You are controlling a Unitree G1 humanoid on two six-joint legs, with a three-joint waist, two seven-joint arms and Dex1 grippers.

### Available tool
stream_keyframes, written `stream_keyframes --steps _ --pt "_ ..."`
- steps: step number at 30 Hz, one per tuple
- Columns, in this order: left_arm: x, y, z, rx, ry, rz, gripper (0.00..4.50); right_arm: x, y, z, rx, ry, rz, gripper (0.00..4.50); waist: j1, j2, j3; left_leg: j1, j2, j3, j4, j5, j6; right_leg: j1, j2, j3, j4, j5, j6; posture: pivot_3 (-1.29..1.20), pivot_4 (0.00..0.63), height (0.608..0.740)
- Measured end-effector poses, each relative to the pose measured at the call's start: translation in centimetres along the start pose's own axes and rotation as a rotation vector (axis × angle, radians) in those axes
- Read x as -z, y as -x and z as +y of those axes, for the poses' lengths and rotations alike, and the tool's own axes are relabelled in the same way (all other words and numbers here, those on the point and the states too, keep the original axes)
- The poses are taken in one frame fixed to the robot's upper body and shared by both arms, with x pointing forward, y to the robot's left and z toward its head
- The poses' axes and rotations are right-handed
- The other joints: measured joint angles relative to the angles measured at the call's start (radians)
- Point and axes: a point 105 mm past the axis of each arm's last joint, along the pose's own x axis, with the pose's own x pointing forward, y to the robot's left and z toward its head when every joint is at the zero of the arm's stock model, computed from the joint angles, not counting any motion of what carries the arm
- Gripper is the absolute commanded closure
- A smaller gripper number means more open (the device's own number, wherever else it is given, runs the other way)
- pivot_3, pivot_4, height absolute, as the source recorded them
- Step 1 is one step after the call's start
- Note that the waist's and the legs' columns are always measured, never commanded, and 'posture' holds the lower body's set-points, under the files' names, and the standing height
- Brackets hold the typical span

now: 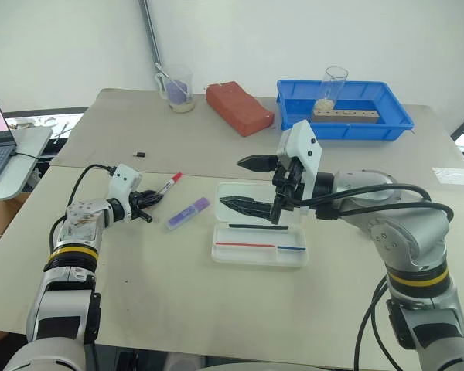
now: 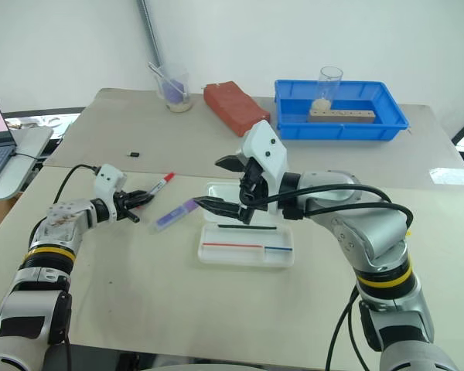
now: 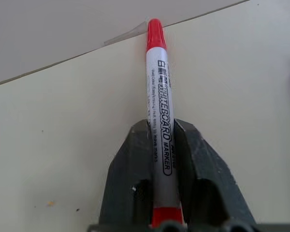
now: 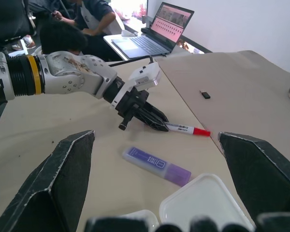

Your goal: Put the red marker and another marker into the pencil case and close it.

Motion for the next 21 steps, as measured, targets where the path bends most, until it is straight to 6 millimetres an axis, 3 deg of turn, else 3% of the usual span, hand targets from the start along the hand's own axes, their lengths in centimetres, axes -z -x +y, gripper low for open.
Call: stream_keyframes --steps 3,5,10,13,15,17,21 --pt "-0.5 0.4 0.4 -0.014 0.037 -0.023 4.3 0.1 0.1 -0.4 0.012 -0.011 -0.002 0.0 -0.002 -0.001 0.0 -0.002 0.0 0.0 0.0 0.0 0.0 0.0 0.0 0.0 0.001 0.0 0.0 0.0 0.15 0.74" --pt "-2.1 1.3 1.0 -0.03 0.037 -0.07 4.3 -0.2 0.7 -0.8 0.03 -0.021 -0.017 0.0 -0.004 -0.002 0.0 -0.005 0.001 0.0 0.0 0.0 0.0 -0.002 0.001 0.0 0.002 0.0 0.0 0.0 0.15 0.74" --pt "-10.5 6.2 0.1 0.055 -0.122 -0.239 4.3 3.5 4.3 -1.1 0.083 -0.081 0.103 0.0 0.002 -0.003 -0.001 -0.005 0.002 0.002 0.0 0.0 0.0 0.0 0.0 -0.001 -0.001 0.0 0.0 0.0 0.15 0.74" --pt "-13.2 7.4 -4.9 0.257 -0.265 -0.255 4.3 5.5 5.9 0.1 0.07 -0.107 0.154 0.0 0.003 0.0 -0.003 -0.004 0.001 0.002 0.0 0.0 0.0 0.001 -0.001 -0.001 -0.001 0.0 0.0 0.0 0.15 0.74" --pt "-13.5 7.0 -8.1 0.382 -0.326 -0.236 4.3 5.8 6.5 0.5 0.066 -0.091 0.166 0.0 0.001 0.0 -0.003 -0.003 0.001 0.002 0.0 0.0 0.0 0.001 0.0 0.0 -0.001 0.0 0.0 0.0 0.15 0.74" --pt "-13.1 6.2 -11.2 0.488 -0.39 -0.206 4.3 6.0 7.1 0.6 0.078 -0.075 0.17 0.0 -0.003 0.0 -0.002 -0.002 0.001 0.001 0.0 0.0 0.0 0.002 0.001 0.0 -0.001 0.0 0.0 0.0 0.15 0.74" --pt "-10.6 3.5 -15.1 0.602 -0.556 -0.118 4.3 6.5 8.0 1.0 0.087 -0.067 0.208 0.0 -0.006 0.0 -0.002 0.001 0.0 0.0 0.0 0.0 0.0 0.004 0.001 0.002 -0.002 -0.001 0.0 0.0 0.15 0.74"
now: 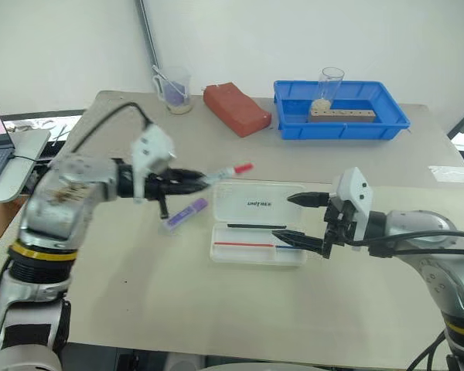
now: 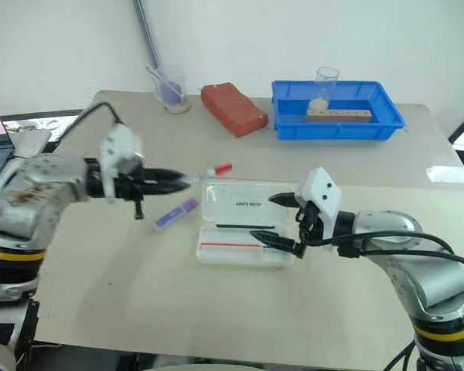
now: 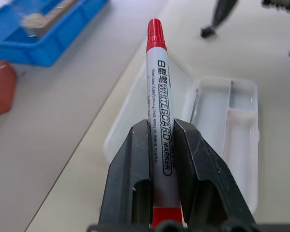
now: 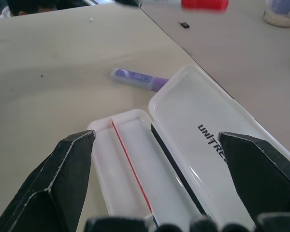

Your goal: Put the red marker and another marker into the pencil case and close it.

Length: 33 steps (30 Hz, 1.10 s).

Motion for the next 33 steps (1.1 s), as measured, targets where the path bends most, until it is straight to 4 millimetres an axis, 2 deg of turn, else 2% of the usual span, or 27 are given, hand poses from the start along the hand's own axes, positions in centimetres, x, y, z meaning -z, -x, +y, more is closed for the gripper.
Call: stream_keyframes --steps 6,9,15,17,18,19,20,24,28,30,33 --pt "2.5 -5.4 -2.2 0.113 -0.063 0.041 4.3 1.3 0.2 0.1 0.031 -0.031 0.032 0.0 -0.004 -0.001 0.0 0.0 -0.001 -0.001 0.001 0.0 0.0 0.0 0.0 0.001 -0.001 0.0 0.0 0.0 0.15 0.74" --pt "3.1 -6.8 -2.7 0.138 -0.067 0.046 4.3 1.4 0.1 0.0 0.053 -0.039 0.027 0.0 -0.004 -0.001 0.001 0.0 -0.001 -0.001 0.0 0.0 0.0 0.0 0.0 0.001 -0.001 0.0 0.0 0.0 0.15 0.74" --pt "3.8 -8.0 -3.0 0.153 -0.091 0.051 4.3 1.4 0.0 -0.1 0.08 -0.04 0.021 0.0 -0.004 -0.002 0.001 -0.001 -0.001 -0.001 0.001 0.0 0.0 0.0 0.0 0.001 -0.001 0.0 0.0 0.0 0.15 0.74" --pt "3.7 -8.0 -3.1 0.156 -0.103 0.047 3.27 1.4 0.0 -0.1 0.085 -0.042 0.019 0.0 -0.004 -0.002 0.001 -0.001 -0.001 -0.001 0.001 0.0 0.0 0.001 0.0 0.001 -0.001 0.0 0.0 0.0 0.15 0.74" --pt "3.7 -8.0 -3.1 0.156 -0.105 0.049 2.97 1.3 0.0 -0.1 0.085 -0.041 0.019 0.0 -0.003 -0.002 0.001 -0.001 -0.001 -0.001 0.001 0.0 0.0 0.001 0.0 0.001 -0.001 0.0 0.0 0.0 0.15 0.74" --pt "3.7 -8.0 -3.1 0.156 -0.107 0.049 2.42 1.3 0.0 -0.1 0.085 -0.04 0.019 0.0 -0.003 -0.002 0.001 -0.001 -0.001 -0.002 0.001 0.0 0.0 0.001 0.0 0.001 -0.001 0.0 0.0 0.0 0.15 0.74" --pt "3.7 -8.0 -3.1 0.157 -0.108 0.049 2.07 1.3 0.0 -0.1 0.084 -0.04 0.019 0.0 -0.003 -0.002 0.001 -0.001 -0.001 -0.002 0.001 0.0 0.0 0.001 0.0 0.001 -0.001 0.0 0.0 0.0 0.15 0.74" --pt "3.5 -7.9 -3.1 0.162 -0.101 0.037 0.12 1.4 -0.1 0.0 0.076 -0.041 0.021 0.0 -0.004 -0.001 0.001 -0.001 -0.001 -0.002 0.001 0.0 0.0 0.001 0.0 0.001 -0.001 0.0 0.0 0.0 0.15 0.74" --pt "1.8 -6.1 -1.9 0.102 -0.066 -0.009 0.05 1.0 -0.4 -0.1 0.063 -0.03 0.015 0.0 -0.005 -0.001 0.001 0.0 -0.001 -0.002 0.001 0.0 0.0 0.001 0.0 0.001 0.0 0.0 0.001 0.0 0.15 0.74" --pt "1.1 -4.3 -0.3 0.028 -0.02 -0.026 0.05 0.4 -0.6 -0.3 0.051 -0.011 0.001 0.0 -0.009 -0.001 0.001 0.0 -0.001 -0.003 0.001 0.0 0.0 0.001 0.001 0.001 0.0 -0.001 0.002 0.0 0.15 0.74" --pt "1.5 -0.8 2.5 -0.151 0.056 -0.02 0.05 -0.7 -1.5 -0.3 0.011 0.013 -0.033 0.0 -0.013 0.0 0.0 0.001 0.0 -0.005 0.0 0.0 0.0 0.001 0.003 0.001 0.0 -0.001 0.002 0.0 0.15 0.74"
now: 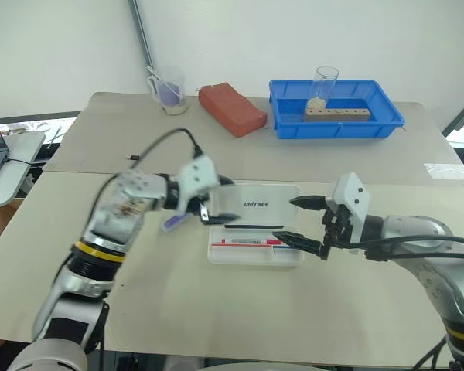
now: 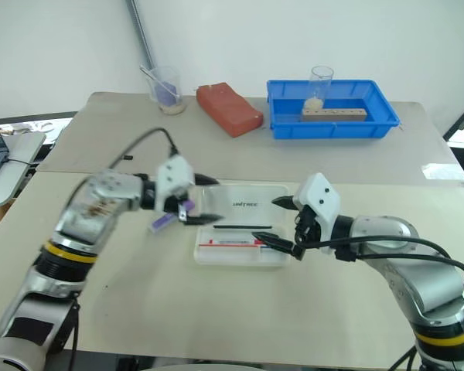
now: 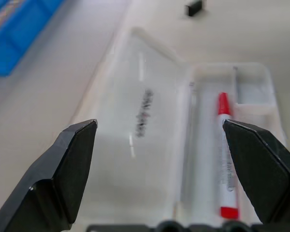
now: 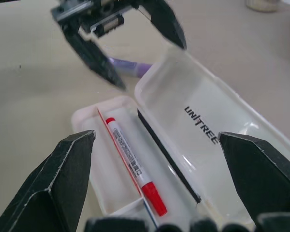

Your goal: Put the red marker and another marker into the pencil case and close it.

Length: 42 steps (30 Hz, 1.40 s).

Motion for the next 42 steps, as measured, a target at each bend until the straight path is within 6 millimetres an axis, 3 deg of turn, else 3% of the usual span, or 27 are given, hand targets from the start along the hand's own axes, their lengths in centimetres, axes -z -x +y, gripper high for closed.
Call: stream_keyframes --steps 2,4,8,12,15,17,21,25,28,30,33,35,38,40,42 --pt "1.0 1.5 1.3 -0.102 0.037 0.015 0.05 -0.9 -0.7 0.2 -0.03 0.017 -0.031 0.0 0.001 0.001 -0.001 0.0 0.0 0.0 0.0 0.0 0.0 0.0 0.0 0.0 0.0 0.0 -0.001 0.0 0.15 0.74" --pt "3.7 2.9 1.7 -0.194 0.105 0.066 0.05 -2.0 -1.4 0.6 -0.068 0.035 -0.06 0.0 0.002 0.001 -0.001 0.0 0.0 0.0 0.0 0.0 0.0 0.0 0.0 0.0 0.0 0.001 -0.001 0.0 0.15 0.74" --pt "9.9 4.2 -0.3 -0.287 0.301 0.167 0.05 -3.3 -2.7 1.9 -0.172 0.048 -0.083 0.0 0.011 0.0 0.0 0.0 0.0 0.0 0.0 0.0 0.0 -0.003 -0.002 -0.002 0.001 0.001 -0.002 0.0 0.15 0.74" --pt "11.3 4.0 -1.0 -0.307 0.36 0.19 0.05 -4.1 -3.0 2.2 -0.202 0.075 -0.093 0.0 0.03 -0.004 0.0 -0.001 0.0 0.002 0.0 0.0 0.0 -0.005 -0.005 -0.003 0.0 0.001 -0.003 0.0 0.15 0.74" --pt "11.5 3.8 -1.2 -0.308 0.371 0.191 0.83 -4.1 -3.1 2.2 -0.209 0.073 -0.095 0.0 0.03 -0.004 0.0 -0.001 0.0 0.003 0.0 0.0 0.0 -0.005 -0.005 -0.002 0.0 0.002 -0.004 0.0 0.15 0.74" --pt "12.1 3.7 -1.7 -0.304 0.381 0.206 1.92 -4.1 -3.1 2.2 -0.209 0.07 -0.092 0.0 0.026 -0.004 0.0 -0.001 0.0 0.003 -0.001 0.0 0.0 -0.005 -0.005 -0.002 0.001 0.001 -0.004 0.0 0.15 0.74" --pt "12.3 3.8 -1.8 -0.305 0.381 0.213 3.56 -3.9 -3.1 2.1 -0.206 0.063 -0.085 0.0 0.02 -0.003 -0.001 -0.001 0.0 0.002 -0.002 0.0 0.0 -0.004 -0.004 -0.002 0.002 0.001 -0.005 0.0 0.15 0.74" --pt "12.2 4.2 -1.7 -0.299 0.362 0.224 3.57 -3.6 -3.1 2.1 -0.201 0.049 -0.076 0.0 0.017 -0.003 0.0 -0.001 0.0 0.002 -0.002 0.0 0.0 -0.005 -0.004 -0.002 0.002 0.001 -0.005 0.0 0.15 0.74" --pt "11.9 5.3 -0.9 -0.315 0.326 0.242 3.57 -2.6 -2.6 2.0 -0.182 0.029 -0.049 0.0 0.017 -0.004 0.0 -0.001 0.0 0.002 -0.002 0.0 0.0 -0.006 -0.004 -0.002 0.001 0.001 -0.005 0.0 0.15 0.74" --pt "10.2 6.4 0.0 -0.319 0.3 0.208 3.57 -1.4 -1.6 1.6 -0.145 0.005 -0.011 0.0 0.019 -0.005 0.001 -0.002 0.001 0.002 -0.002 0.0 0.0 -0.006 -0.004 -0.003 0.001 0.001 -0.005 0.0 0.15 0.74" --pt "4.0 7.6 1.9 -0.301 0.21 0.063 3.57 0.4 0.0 1.2 -0.091 -0.013 0.054 0.0 0.025 -0.006 0.001 -0.002 0.0 0.003 -0.002 0.0 0.0 -0.006 -0.005 -0.004 0.0 0.001 -0.005 0.0 0.15 0.74" --pt "0.0 7.9 1.9 -0.255 0.119 -0.008 3.57 1.5 0.6 1.3 -0.077 -0.025 0.091 0.0 0.024 -0.005 0.0 -0.001 0.0 0.003 -0.002 0.0 0.0 -0.005 -0.005 -0.003 -0.001 0.001 -0.004 0.0 0.15 0.74" --pt "-2.3 6.4 -1.1 -0.065 0.034 -0.016 3.57 2.2 1.3 1.6 -0.068 -0.04 0.107 0.0 0.015 -0.002 -0.001 -0.001 -0.001 0.004 -0.002 0.0 0.0 -0.001 -0.005 -0.001 -0.001 0.0 -0.003 0.0 0.15 0.74" --pt "-2.4 4.5 -4.4 0.125 0.001 0.002 3.57 2.2 1.6 1.4 -0.057 -0.035 0.112 0.0 0.007 -0.001 -0.001 0.0 -0.001 0.003 -0.002 0.0 0.0 -0.001 -0.004 -0.001 0.0 0.0 -0.003 0.0 0.15 0.74" --pt "-1.5 3.2 -6.3 0.232 -0.015 0.032 3.57 1.8 1.8 1.2 -0.043 -0.023 0.103 0.0 0.003 -0.002 -0.001 0.0 -0.001 0.0 -0.002 0.0 0.0 -0.001 -0.001 0.0 0.0 0.0 -0.004 0.0 0.15 0.74"
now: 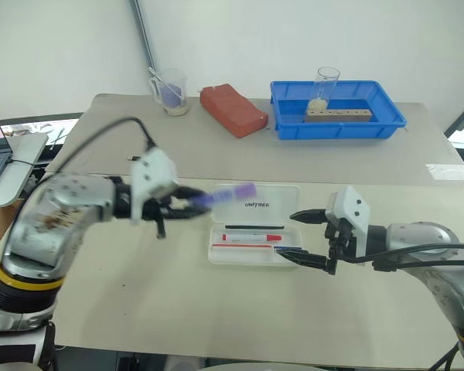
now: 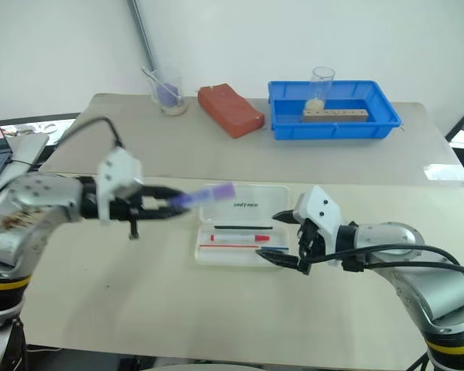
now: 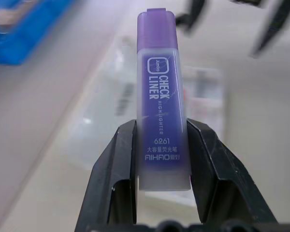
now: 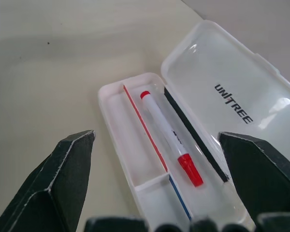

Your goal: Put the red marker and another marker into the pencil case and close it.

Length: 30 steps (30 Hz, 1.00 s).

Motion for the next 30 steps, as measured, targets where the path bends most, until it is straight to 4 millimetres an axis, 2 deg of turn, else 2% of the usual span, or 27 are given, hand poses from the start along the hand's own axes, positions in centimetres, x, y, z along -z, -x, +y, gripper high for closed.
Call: stream_keyframes --steps 5,8,14,30 --pt "4.5 -3.6 -1.4 0.109 -0.102 0.113 3.57 0.0 0.2 -0.2 0.027 0.001 -0.003 0.0 0.005 -0.001 0.0 -0.001 0.0 -0.001 0.001 0.0 0.0 0.0 0.0 0.001 -0.001 0.0 0.0 0.0 0.15 0.74" --pt "6.0 -5.0 -1.6 0.126 -0.126 0.128 3.57 0.2 0.2 -0.1 0.04 -0.005 0.001 0.0 0.009 -0.001 0.0 -0.002 0.0 -0.001 0.001 0.0 0.0 0.0 0.0 0.0 -0.001 0.0 0.0 0.0 0.15 0.74" --pt "5.4 -6.3 -1.5 0.111 -0.144 0.077 3.57 0.3 0.3 0.1 0.078 -0.016 -0.008 0.0 0.007 -0.001 0.0 -0.002 -0.001 -0.001 0.002 0.0 0.0 0.0 -0.001 0.0 -0.001 0.0 0.0 0.0 0.15 0.74" --pt "5.8 -6.4 -2.6 0.129 -0.131 0.098 3.57 0.5 0.6 0.5 0.06 -0.027 0.005 0.0 0.006 -0.001 0.0 -0.001 -0.001 -0.002 0.002 0.0 0.0 0.002 -0.001 -0.001 -0.001 0.0 0.0 0.0 0.15 0.74"
